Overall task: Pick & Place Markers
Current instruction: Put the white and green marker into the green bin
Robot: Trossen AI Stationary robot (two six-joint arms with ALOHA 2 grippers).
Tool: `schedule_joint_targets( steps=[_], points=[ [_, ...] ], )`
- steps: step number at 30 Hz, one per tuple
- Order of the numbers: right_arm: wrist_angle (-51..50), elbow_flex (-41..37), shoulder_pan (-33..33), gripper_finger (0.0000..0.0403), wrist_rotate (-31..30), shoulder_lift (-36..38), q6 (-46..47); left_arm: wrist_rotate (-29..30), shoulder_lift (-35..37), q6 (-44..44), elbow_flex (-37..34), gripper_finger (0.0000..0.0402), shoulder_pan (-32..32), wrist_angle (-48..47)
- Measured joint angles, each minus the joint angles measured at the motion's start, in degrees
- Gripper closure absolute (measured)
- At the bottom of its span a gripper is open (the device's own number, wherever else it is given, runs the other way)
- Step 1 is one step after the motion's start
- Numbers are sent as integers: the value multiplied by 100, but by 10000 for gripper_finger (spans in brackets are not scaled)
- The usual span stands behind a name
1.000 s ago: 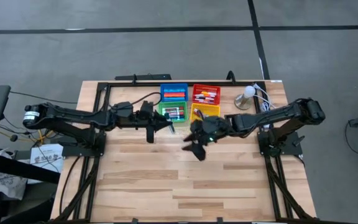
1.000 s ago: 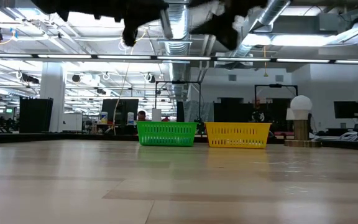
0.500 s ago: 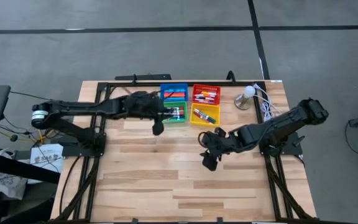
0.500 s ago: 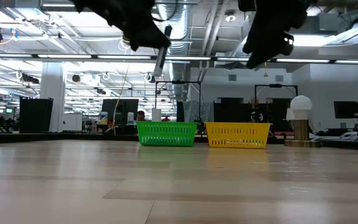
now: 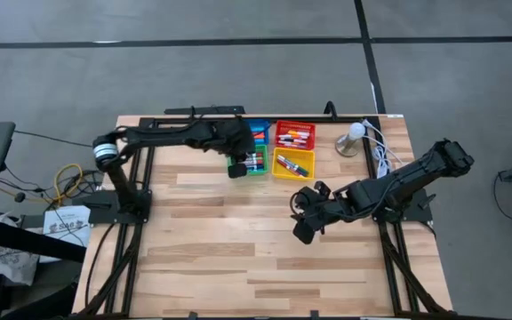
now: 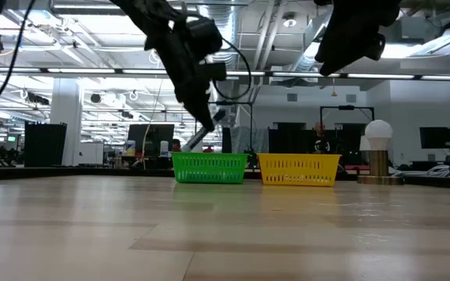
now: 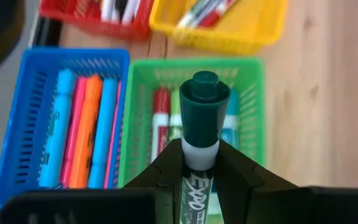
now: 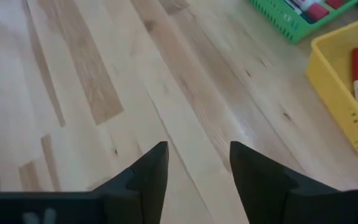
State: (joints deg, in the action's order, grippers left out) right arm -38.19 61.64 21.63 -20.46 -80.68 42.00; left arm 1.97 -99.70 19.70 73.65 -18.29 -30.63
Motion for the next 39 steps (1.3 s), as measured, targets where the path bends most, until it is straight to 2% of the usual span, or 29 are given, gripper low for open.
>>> schedule_joint_targets(
  steps=[7, 13, 25, 31, 39],
  points=[
    [4, -1, 10, 268, -125, 6, 168, -160, -625, 192, 435, 339, -187, -42],
    [2, -1, 10, 281, -252, 6, 210, -155, -864, 221, 511, 339, -294, -241],
    [-34, -1, 10, 283, -531, 4, 255, -225, -886, 363, 509, 339, -315, -341],
    [-39, -1, 10, 283, -523, 4, 332, -247, -886, 364, 509, 315, -312, -339],
    [-39, -1, 10, 283, -521, 4, 365, -247, -886, 448, 509, 304, -299, -254]
  ],
)
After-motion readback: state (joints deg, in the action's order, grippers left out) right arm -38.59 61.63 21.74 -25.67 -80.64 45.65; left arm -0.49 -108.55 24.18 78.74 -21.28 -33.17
